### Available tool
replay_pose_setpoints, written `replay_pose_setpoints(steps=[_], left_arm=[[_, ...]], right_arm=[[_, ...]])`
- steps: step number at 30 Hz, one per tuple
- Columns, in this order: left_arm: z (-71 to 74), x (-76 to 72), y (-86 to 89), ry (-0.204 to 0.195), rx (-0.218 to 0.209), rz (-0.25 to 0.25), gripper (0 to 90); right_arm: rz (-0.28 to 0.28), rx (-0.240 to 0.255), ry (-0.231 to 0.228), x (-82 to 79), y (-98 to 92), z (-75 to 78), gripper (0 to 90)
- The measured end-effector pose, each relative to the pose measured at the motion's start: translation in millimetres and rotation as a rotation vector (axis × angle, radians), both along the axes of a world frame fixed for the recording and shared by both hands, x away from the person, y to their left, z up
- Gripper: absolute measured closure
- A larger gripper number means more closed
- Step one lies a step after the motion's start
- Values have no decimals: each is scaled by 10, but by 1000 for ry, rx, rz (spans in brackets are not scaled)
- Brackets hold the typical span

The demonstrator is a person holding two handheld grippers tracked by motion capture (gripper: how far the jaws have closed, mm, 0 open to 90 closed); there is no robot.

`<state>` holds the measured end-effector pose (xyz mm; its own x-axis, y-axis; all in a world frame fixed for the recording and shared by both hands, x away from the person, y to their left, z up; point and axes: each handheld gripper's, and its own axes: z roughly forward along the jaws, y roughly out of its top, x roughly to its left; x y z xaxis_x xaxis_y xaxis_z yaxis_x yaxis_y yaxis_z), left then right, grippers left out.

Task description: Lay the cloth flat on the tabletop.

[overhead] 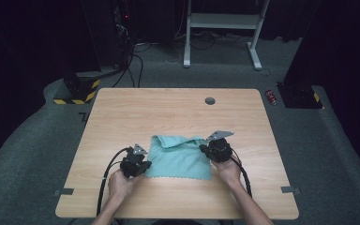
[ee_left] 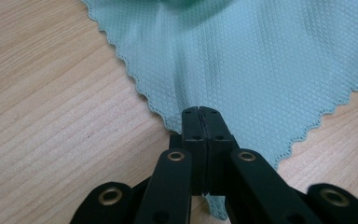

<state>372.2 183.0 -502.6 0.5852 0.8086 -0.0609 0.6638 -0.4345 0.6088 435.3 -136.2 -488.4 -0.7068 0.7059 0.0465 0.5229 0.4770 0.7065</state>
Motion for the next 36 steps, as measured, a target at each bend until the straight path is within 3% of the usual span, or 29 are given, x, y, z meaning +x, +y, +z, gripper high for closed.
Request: replay_pose_setpoints(steps=[1,2,5,7,10,11,12,14,19,22,28,36], left_arm=[[0,0,0,0,0,0,876],[-16,-11,-3,-7,-19,8,840],[-24,-37,-20,-29,-58,2,764],[-24,-45,-25,-35,-62,0,739],[-35,-64,-24,-49,-60,3,714],[-35,-64,-24,-49,-60,3,709],[-53,-69,-23,-50,-54,12,705],[-72,-73,-25,-57,-44,19,703],[-83,-62,-21,-57,-38,30,760],[-84,-64,-24,-57,-34,28,822],[-85,-86,-32,-41,-48,8,893],[-62,-240,-89,-5,-53,-46,894]], right_arm=[[0,0,0,0,0,0,855],[-11,0,11,2,-7,-29,752],[-30,20,-13,-76,-60,8,700],[-29,25,-26,-116,-95,32,693],[-6,23,-52,-333,-237,106,716],[-6,23,-52,-333,-237,106,716],[36,13,-57,-475,-277,78,729],[56,-8,-56,-567,-278,13,731],[65,-12,-23,-608,-238,-186,740],[68,-54,-14,-593,-194,-261,766],[102,-131,-67,-670,-157,-251,895],[110,-121,-28,-726,-270,-197,899]])
